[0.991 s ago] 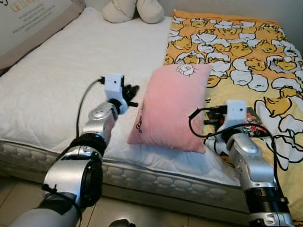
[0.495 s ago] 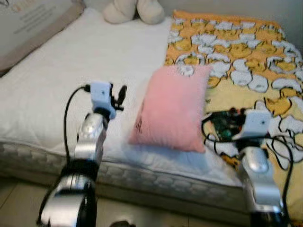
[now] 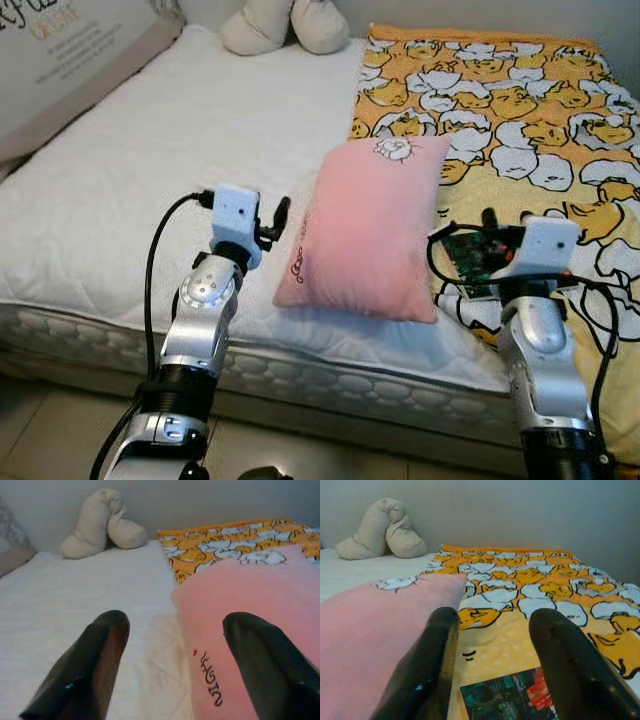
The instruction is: Clean up the room
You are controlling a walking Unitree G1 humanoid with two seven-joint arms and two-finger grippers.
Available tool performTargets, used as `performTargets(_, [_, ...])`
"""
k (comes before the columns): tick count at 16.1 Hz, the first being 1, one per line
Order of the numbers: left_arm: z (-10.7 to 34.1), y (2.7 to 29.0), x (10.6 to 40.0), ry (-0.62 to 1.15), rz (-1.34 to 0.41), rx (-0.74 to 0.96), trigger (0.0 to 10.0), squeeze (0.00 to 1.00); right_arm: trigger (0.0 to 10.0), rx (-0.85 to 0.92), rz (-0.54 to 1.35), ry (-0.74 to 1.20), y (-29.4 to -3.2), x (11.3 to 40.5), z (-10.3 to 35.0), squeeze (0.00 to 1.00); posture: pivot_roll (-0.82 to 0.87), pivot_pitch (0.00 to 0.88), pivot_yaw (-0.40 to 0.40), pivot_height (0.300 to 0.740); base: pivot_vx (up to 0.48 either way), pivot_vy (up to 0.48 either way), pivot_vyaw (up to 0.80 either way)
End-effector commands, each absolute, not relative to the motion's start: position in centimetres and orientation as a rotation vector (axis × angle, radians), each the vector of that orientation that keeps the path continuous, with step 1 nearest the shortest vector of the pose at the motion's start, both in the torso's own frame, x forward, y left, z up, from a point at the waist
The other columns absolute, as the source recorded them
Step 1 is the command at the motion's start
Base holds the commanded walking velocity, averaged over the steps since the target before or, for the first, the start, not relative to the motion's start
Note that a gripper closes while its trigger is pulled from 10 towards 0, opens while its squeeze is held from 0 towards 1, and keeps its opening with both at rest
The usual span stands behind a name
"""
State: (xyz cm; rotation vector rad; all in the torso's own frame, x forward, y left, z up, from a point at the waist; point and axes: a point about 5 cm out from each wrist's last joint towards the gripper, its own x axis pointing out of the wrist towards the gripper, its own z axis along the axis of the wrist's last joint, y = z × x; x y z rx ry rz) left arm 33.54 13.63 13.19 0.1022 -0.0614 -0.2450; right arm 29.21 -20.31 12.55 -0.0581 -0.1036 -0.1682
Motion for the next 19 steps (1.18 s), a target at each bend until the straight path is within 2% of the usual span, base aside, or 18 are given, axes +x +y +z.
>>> performTargets(1, [12.6, 14.5, 33.1, -0.028, -0.214, 0.121, 10.0, 1.0, 10.0, -0.039, -0.151, -0.093, -19.9, 29.3, 12.2, 1.0, 0.0, 0.0, 0.045, 0.74, 0.0, 0.0, 0.0])
performTargets(5, [11.8, 15.9, 32.6, 0.007, -0.135, 0.098, 10.0, 1.0, 10.0, -0.05, -0.094, -0.074, -17.7, 28.9, 11.5, 1.0, 0.0, 0.021, -0.031, 0.74, 0.0, 0.0, 0.0])
performTargets(8, [11.1, 15.5, 33.2, 0.052, -0.123, 0.041, 10.0, 1.0, 10.0, -0.069, -0.152, -0.049, -18.6, 28.8, 10.3, 1.0, -0.04, 0.0, -0.004, 0.74, 0.0, 0.0, 0.0])
performTargets(9, [11.2, 14.8, 33.2, 0.053, -0.157, 0.035, 10.0, 0.0, 10.0, -0.075, -0.181, -0.041, -19.0, 28.8, 10.3, 1.0, -0.05, 0.007, 0.001, 0.74, 0.0, 0.0, 0.0])
performTargets(10, [11.5, 14.4, 33.5, 0.048, -0.19, 0.042, 10.0, 0.0, 10.0, -0.082, -0.182, -0.047, -18.9, 29.0, 10.7, 1.0, -0.05, 0.0, 0.008, 0.74, 0.0, 0.0, 0.0])
performTargets(11, [12.2, 13.9, 33.9, 0.019, -0.23, 0.068, 10.0, 0.0, 10.0, -0.069, -0.161, -0.041, -18.6, 29.3, 10.7, 0.0, -0.04, 0.0, 0.008, 0.74, 0.0, 0.0, 0.0])
performTargets(14, [12.7, 14.7, 35.8, 0.051, -0.222, 0.03, 10.0, 0.0, 10.0, 0.198, -0.161, 0.078, -18.7, 30.1, 8.9, 0.0, -0.01, 0.0, -0.004, 0.74, 0.0, 0.0, 0.0])
performTargets(15, [12.2, 14.5, 36.3, 0.1, -0.231, -0.04, 10.0, 0.0, 10.0, 0.253, -0.146, 0.132, -18.7, 30.4, 8.1, 0.0, 0.01, 0.0, -0.014, 0.74, 0.0, 0.0, 0.0])
performTargets(17, [11.0, 13.8, 36.9, 0.193, -0.253, -0.103, 10.0, 0.0, 10.0, 0.321, -0.098, 0.252, -18.8, 31.3, 6.5, 0.0, 0.03, 0.0, -0.019, 0.74, 0.0, 0.0, 0.0])
performTargets(19, [10.1, 13.7, 37.0, 0.247, -0.248, -0.154, 10.0, 0.0, 10.0, 0.331, -0.077, 0.287, -18.9, 31.6, 6.0, 0.0, 0.03, 0.0, -0.017, 0.74, 0.0, 0.0, 0.0])
